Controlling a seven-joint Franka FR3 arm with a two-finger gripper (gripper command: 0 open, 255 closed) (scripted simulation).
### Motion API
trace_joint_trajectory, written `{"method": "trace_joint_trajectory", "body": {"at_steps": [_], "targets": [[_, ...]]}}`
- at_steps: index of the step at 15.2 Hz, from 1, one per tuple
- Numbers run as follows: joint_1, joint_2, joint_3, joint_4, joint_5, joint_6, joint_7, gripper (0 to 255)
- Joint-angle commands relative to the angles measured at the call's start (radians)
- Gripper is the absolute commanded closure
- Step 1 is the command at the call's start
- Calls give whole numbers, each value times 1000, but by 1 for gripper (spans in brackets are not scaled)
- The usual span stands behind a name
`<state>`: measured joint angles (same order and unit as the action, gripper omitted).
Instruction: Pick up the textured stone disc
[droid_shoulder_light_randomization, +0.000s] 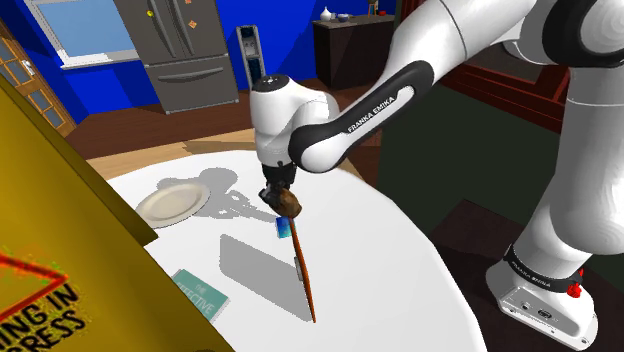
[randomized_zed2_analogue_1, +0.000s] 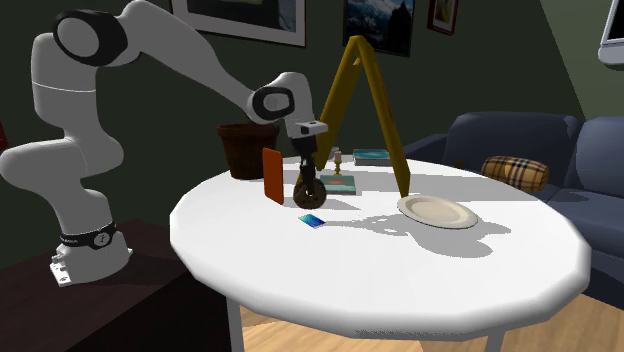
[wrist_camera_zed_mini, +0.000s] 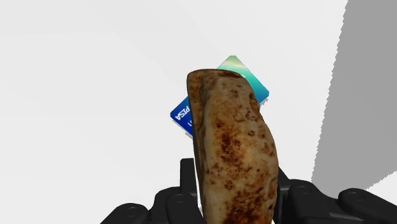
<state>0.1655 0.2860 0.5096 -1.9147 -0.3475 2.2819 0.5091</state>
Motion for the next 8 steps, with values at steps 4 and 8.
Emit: {"method": "trace_joint_trajectory", "body": {"at_steps": [4, 8], "targets": [[-7, -29, 10, 31, 29, -54, -25, 255], [-9, -41, 14, 45, 41, -78, -35, 255]]}}
